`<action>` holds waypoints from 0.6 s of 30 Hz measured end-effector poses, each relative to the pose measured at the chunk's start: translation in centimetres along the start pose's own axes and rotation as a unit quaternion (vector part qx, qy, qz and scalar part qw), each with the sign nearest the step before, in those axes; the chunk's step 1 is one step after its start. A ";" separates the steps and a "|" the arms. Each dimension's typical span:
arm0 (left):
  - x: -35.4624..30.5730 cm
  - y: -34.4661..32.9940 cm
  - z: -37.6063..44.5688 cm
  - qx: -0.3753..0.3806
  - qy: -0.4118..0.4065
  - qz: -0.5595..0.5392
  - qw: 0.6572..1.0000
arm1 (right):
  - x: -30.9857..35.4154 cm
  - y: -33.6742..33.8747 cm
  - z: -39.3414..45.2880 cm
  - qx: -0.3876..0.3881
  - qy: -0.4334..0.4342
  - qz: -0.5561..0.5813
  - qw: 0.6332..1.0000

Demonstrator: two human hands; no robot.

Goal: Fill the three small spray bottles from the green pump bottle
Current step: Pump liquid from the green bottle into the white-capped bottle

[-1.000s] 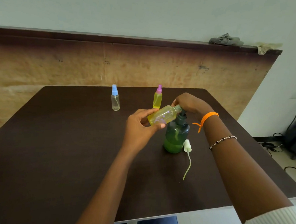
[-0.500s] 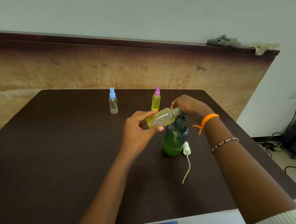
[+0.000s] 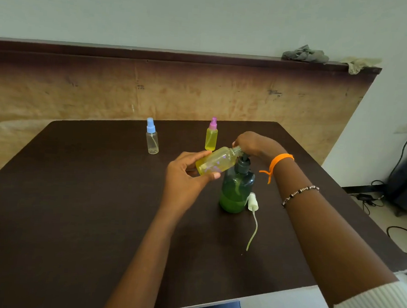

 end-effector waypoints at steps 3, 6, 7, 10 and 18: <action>0.0 0.0 0.0 0.001 0.001 -0.001 1.000 | -0.2 -0.2 -0.7 0.002 -0.010 0.096 0.995; 0.3 -0.1 0.0 0.000 0.004 0.008 1.000 | -0.2 -0.7 -0.1 0.005 -0.026 0.032 0.999; 0.4 -0.1 -0.1 0.000 0.007 0.007 1.000 | -0.4 -0.7 0.1 -0.004 -0.036 0.043 0.998; 0.5 -0.1 -0.4 -0.002 0.012 0.000 1.000 | -0.6 -0.6 -0.2 -0.002 -0.041 0.031 0.999; 0.1 -0.1 -0.5 -0.002 0.016 -0.008 1.000 | 0.3 0.4 -0.9 -0.010 0.015 0.037 0.999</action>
Point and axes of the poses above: each hand's wrist, its own z-axis towards the middle knuckle, its own y-axis out of the back of the hand, x = y × z, the point moved 5 cm from there along z, towards the middle knuckle, and after that the axes turned 13 degrees about -z, right-handed, at the moved point
